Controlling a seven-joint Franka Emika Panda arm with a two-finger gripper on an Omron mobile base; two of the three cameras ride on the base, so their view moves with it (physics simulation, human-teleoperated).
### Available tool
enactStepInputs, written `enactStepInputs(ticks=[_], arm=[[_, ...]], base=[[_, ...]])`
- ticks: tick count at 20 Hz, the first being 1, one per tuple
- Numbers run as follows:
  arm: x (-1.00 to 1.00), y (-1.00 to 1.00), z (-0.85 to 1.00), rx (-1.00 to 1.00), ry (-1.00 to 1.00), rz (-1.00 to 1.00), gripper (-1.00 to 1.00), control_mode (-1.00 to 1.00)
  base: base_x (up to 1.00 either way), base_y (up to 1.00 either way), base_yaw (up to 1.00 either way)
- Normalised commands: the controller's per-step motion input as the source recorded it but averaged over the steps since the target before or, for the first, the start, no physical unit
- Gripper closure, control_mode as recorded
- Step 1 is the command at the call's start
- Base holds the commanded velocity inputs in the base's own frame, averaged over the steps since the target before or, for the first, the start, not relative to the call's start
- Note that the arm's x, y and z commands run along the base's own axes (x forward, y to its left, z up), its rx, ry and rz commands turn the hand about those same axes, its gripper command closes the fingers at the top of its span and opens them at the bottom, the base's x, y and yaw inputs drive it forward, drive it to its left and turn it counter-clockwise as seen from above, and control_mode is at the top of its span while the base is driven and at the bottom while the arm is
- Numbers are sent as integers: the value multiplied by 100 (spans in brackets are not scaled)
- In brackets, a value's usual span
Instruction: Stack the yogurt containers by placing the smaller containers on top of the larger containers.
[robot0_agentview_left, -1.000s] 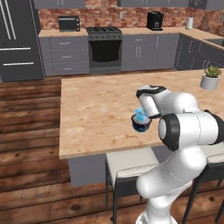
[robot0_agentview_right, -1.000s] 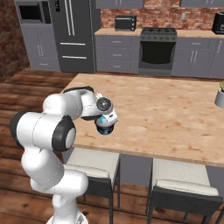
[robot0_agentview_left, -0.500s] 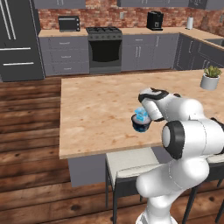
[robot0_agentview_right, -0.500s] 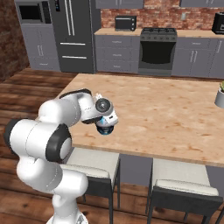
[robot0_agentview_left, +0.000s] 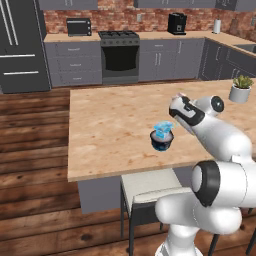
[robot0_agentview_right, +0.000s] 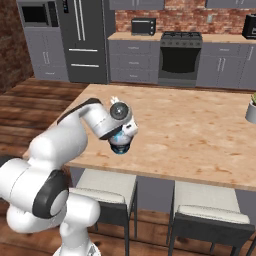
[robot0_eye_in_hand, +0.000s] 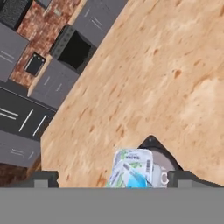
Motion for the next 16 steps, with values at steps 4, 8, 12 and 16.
enactStepInputs(ticks=[4,8,12,16], arm=[[-20,-20,79,10,0,0,-100,-100],[-30,-29,71,13,0,0,-100,-100],[-56,-72,54,20,-2,3,-100,-100],[-49,-79,34,21,-3,4,-100,-100]], base=[[0,0,0],[0,0,0],[0,0,0],[0,0,0]])
